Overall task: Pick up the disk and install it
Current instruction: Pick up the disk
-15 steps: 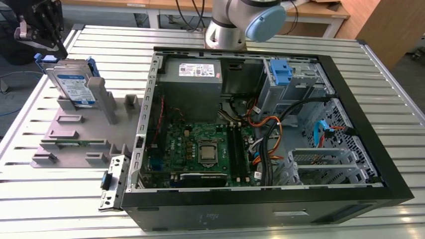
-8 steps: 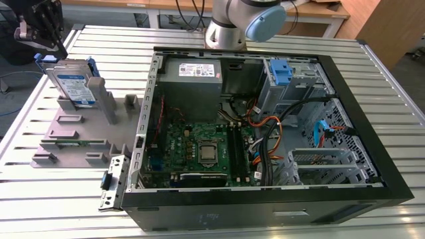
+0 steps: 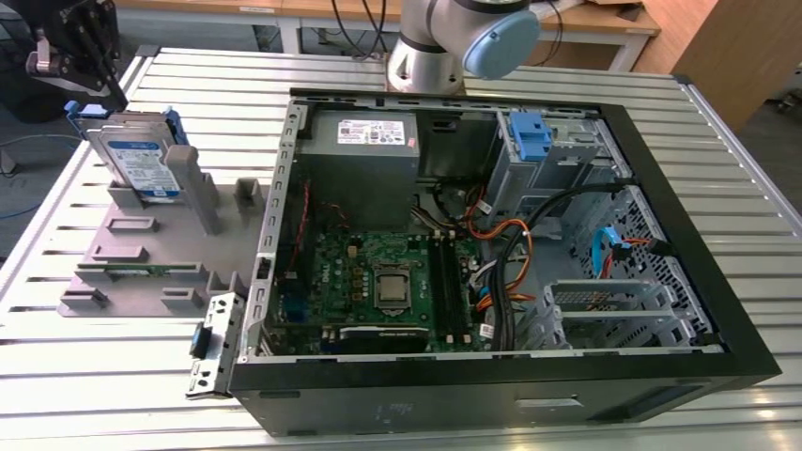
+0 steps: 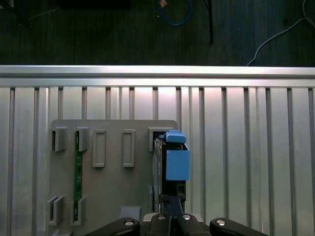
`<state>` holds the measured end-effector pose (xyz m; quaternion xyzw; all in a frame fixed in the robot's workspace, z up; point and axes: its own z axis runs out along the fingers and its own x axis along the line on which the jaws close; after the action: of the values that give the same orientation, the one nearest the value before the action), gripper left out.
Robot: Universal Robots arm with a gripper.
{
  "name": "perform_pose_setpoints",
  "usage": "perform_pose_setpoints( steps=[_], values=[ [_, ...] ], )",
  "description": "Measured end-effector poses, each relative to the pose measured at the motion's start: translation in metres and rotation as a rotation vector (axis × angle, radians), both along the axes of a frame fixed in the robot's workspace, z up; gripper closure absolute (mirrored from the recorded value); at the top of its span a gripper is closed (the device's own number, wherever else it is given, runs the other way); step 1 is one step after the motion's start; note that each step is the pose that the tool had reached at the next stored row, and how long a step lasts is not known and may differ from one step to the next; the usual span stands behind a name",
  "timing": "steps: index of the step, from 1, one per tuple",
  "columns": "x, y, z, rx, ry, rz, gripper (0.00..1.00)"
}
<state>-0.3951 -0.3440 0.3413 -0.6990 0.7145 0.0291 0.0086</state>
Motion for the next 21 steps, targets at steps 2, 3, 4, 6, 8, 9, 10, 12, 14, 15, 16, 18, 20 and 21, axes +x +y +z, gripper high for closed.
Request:
perform_pose_setpoints(
  steps=[2, 3, 4, 6, 8, 9, 10, 12, 14, 15, 16, 18, 20, 21],
  values=[
    [0.0, 0.0, 0.0, 0.0, -0.0001, 0.0, 0.89],
    [0.0, 0.0, 0.0, 0.0, 0.0, 0.0, 0.89],
    [0.0, 0.0, 0.0, 0.0001, 0.0, 0.0, 0.89],
    [0.0, 0.0, 0.0001, 0.0, 0.0, 0.0, 0.89],
    [0.0, 0.0, 0.0001, 0.0001, -0.0001, 0.0, 0.83],
    [0.0, 0.0, 0.0001, 0.0001, 0.0, 0.0, 0.83],
    [0.0, 0.0, 0.0001, 0.0, 0.0, 0.0, 0.83],
    [0.0, 0.0, 0.0001, 0.0, 0.0, 0.0, 0.82],
    [0.0, 0.0, 0.0002, 0.0, 0.0, 0.0, 0.76],
    [0.0, 0.0, 0.0002, 0.0, 0.0, 0.0, 0.7],
    [0.0, 0.0, 0.0002, 0.0, 0.0, 0.0, 0.7],
    [0.0, 0.0, 0.0002, 0.0, 0.0, 0.0, 0.58],
    [0.0, 0.0, 0.0002, 0.0001, -0.0001, 0.0, 0.53],
    [0.0, 0.0, 0.0002, 0.0, -0.0001, 0.0, 0.47]
  ],
)
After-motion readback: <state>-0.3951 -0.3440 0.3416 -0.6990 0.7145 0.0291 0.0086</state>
